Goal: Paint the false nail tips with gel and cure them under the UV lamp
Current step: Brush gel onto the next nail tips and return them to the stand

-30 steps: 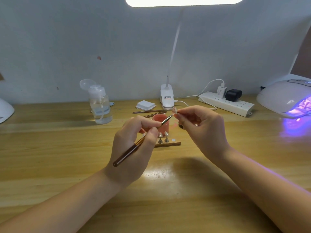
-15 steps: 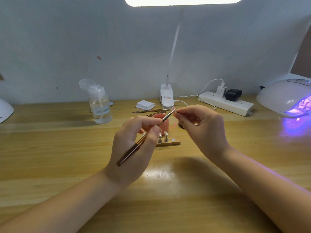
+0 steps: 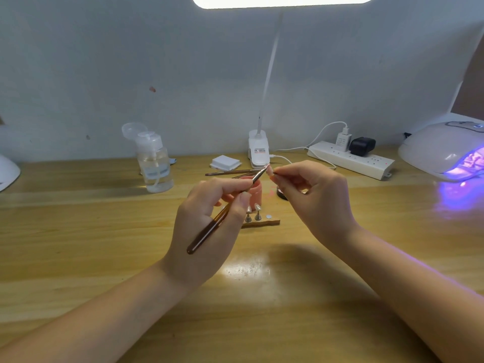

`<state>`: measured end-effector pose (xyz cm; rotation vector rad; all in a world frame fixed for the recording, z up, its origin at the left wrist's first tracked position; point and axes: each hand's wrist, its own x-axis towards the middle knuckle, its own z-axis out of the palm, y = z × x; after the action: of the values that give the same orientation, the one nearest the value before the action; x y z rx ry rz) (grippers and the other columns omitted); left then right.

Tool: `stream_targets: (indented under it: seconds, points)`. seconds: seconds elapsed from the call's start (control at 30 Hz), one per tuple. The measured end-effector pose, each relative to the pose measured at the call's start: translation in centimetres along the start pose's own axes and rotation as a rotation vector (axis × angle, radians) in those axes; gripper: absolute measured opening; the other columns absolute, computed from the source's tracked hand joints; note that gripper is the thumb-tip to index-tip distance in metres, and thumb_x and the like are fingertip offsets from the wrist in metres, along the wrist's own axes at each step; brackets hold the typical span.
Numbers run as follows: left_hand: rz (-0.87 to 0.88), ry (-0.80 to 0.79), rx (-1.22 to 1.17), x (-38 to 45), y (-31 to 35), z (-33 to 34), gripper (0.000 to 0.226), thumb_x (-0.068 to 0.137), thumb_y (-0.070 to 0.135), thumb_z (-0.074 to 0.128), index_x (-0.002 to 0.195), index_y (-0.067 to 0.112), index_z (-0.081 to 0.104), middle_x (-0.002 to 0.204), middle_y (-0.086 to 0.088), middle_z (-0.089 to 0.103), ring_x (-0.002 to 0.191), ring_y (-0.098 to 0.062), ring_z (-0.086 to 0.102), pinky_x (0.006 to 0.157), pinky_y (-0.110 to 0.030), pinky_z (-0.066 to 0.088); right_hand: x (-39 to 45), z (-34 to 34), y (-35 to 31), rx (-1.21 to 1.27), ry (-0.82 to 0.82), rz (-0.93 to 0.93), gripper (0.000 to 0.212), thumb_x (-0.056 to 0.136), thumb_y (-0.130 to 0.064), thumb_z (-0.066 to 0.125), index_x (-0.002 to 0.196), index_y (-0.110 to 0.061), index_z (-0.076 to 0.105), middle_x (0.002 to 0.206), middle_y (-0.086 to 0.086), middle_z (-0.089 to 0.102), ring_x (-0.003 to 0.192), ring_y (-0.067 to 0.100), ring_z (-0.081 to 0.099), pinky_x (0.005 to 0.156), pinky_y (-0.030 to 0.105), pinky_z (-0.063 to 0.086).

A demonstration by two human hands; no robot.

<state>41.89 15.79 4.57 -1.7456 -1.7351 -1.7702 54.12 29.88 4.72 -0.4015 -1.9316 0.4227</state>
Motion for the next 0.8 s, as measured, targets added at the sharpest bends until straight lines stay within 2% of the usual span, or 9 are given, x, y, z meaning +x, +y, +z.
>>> stream_targets:
  seconds: [0.13, 0.23, 0.37, 0.5, 0.57, 0.7, 0.8]
  points:
    - [0.008, -0.016, -0.001, -0.15, -0.11, -0.07, 0.017, 0.086, 0.030, 0.053, 0.096, 0.027, 0.067, 0.087, 0.019, 0.065, 0.089, -0.004, 0.060, 0.079, -0.016, 0.043, 0.02, -0.10, 0.02, -0.025, -0.003, -0.024, 0.016, 0.084, -0.012, 0.072, 0.098, -0.005, 0.074, 0.087, 0.005, 0.073, 0.076, 0.015, 0.067, 0.070, 0.026, 0.055]
    - [-0.014, 0.002, -0.024, -0.23, 0.01, -0.11, 0.020, 0.086, 0.032, 0.050, 0.094, 0.024, 0.067, 0.086, 0.014, 0.066, 0.088, -0.008, 0.061, 0.077, -0.021, 0.046, 0.02, -0.12, 0.05, -0.032, -0.004, -0.035, 0.016, 0.084, -0.012, 0.071, 0.098, -0.004, 0.075, 0.087, 0.006, 0.073, 0.076, 0.016, 0.067, 0.070, 0.027, 0.056]
    - [-0.015, 0.004, -0.004, -0.01, 0.20, -0.04, 0.015, 0.091, 0.025, 0.058, 0.103, 0.027, 0.067, 0.092, 0.016, 0.068, 0.090, -0.011, 0.061, 0.079, -0.027, 0.049, 0.05, -0.07, 0.13, -0.046, -0.011, -0.061, 0.014, 0.084, -0.009, 0.071, 0.096, -0.002, 0.075, 0.084, 0.009, 0.072, 0.072, 0.022, 0.067, 0.066, 0.037, 0.056]
    - [-0.029, -0.008, -0.002, -0.18, 0.00, -0.13, 0.019, 0.086, 0.031, 0.053, 0.095, 0.023, 0.069, 0.084, 0.014, 0.067, 0.087, -0.007, 0.060, 0.077, -0.014, 0.041, 0.01, -0.01, 0.21, -0.071, 0.003, -0.079, 0.012, 0.084, -0.009, 0.072, 0.093, -0.002, 0.075, 0.081, 0.008, 0.071, 0.069, 0.022, 0.066, 0.064, 0.037, 0.055]
    - [-0.028, -0.001, -0.006, -0.21, 0.02, -0.19, 0.024, 0.084, 0.032, 0.050, 0.093, 0.021, 0.069, 0.084, 0.008, 0.068, 0.086, -0.010, 0.061, 0.076, -0.014, 0.041, -0.01, -0.02, 0.23, -0.078, 0.006, -0.078, 0.012, 0.084, -0.010, 0.073, 0.093, -0.002, 0.075, 0.081, 0.008, 0.072, 0.069, 0.022, 0.066, 0.065, 0.036, 0.055]
    - [-0.010, -0.003, -0.016, 0.00, 0.30, -0.09, 0.018, 0.087, 0.031, 0.052, 0.097, 0.029, 0.067, 0.086, 0.018, 0.068, 0.088, -0.006, 0.061, 0.077, -0.012, 0.041, 0.02, -0.05, 0.23, -0.071, -0.011, -0.076, 0.013, 0.084, -0.009, 0.071, 0.095, -0.002, 0.075, 0.082, 0.009, 0.072, 0.071, 0.023, 0.066, 0.066, 0.037, 0.055]
    - [0.009, -0.026, -0.010, -0.13, 0.07, -0.18, 0.021, 0.085, 0.031, 0.053, 0.093, 0.023, 0.070, 0.083, 0.015, 0.067, 0.084, -0.008, 0.062, 0.075, -0.012, 0.041, 0.01, 0.09, 0.18, -0.029, -0.005, -0.026, 0.014, 0.085, -0.011, 0.071, 0.097, -0.004, 0.075, 0.084, 0.007, 0.073, 0.073, 0.018, 0.067, 0.068, 0.035, 0.056]
